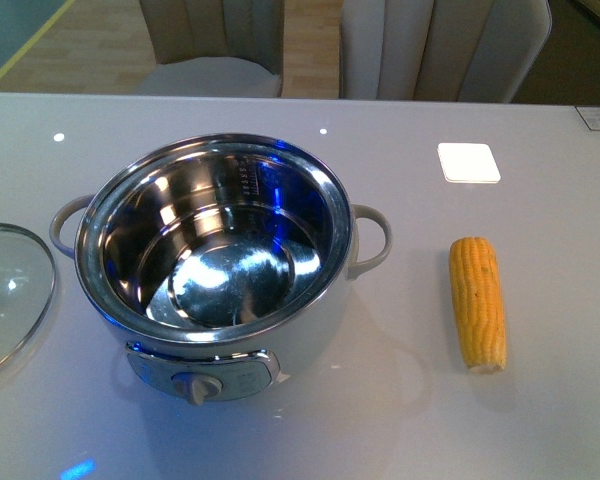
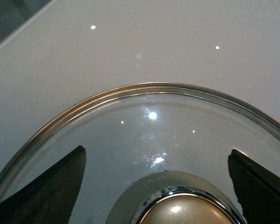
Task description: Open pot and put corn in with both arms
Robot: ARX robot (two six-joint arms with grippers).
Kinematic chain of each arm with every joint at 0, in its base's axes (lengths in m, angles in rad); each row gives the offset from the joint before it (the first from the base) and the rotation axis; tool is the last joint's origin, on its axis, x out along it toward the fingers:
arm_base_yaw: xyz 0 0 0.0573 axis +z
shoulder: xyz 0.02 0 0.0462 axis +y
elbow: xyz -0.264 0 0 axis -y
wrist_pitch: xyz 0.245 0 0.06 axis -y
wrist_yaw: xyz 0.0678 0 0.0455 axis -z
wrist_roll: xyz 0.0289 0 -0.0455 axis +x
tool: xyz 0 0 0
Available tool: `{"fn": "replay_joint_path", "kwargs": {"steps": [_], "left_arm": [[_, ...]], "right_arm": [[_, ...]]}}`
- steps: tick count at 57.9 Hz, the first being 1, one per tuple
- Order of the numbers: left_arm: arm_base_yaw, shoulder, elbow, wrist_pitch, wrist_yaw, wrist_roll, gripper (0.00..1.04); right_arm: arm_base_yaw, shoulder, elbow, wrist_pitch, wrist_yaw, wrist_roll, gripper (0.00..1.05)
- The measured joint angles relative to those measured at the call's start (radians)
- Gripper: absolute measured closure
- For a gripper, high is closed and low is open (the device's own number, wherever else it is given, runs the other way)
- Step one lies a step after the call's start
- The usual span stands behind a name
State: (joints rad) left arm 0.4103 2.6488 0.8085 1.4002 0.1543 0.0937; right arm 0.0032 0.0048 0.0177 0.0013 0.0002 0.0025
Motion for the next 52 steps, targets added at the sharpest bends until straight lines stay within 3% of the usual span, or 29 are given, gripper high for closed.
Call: {"fn": "replay_joint_path", "kwargs": {"steps": [4,11,25,48,52], "left_arm": [[-0.006,-0.005,-0.012,-0.001,0.001,-0.005,0.06],[-0.018,-0.063,-0.069,-0.009,0.002,-0.011,0.07],[-0.024,-0.404,-0.187,-0.093,0.003,-0.071,0.07],[-0.001,-1.197,-0.418,-0.486,0.193,-0.124,0.07],[0.002,-1.363,-0.467,-0.534,0.228,-0.116,0.17]], "right_arm": [[0.0,0.0,0.0,0.0,0.0,0.0,0.09],[0.0,0.0,0.0,0.0,0.0,0.0,0.09],[0.0,0.0,0.0,0.0,0.0,0.0,0.09],[0.0,0.0,0.0,0.0,0.0,0.0,0.09],[0.0,0.0,0.0,0.0,0.0,0.0,0.09]]}}
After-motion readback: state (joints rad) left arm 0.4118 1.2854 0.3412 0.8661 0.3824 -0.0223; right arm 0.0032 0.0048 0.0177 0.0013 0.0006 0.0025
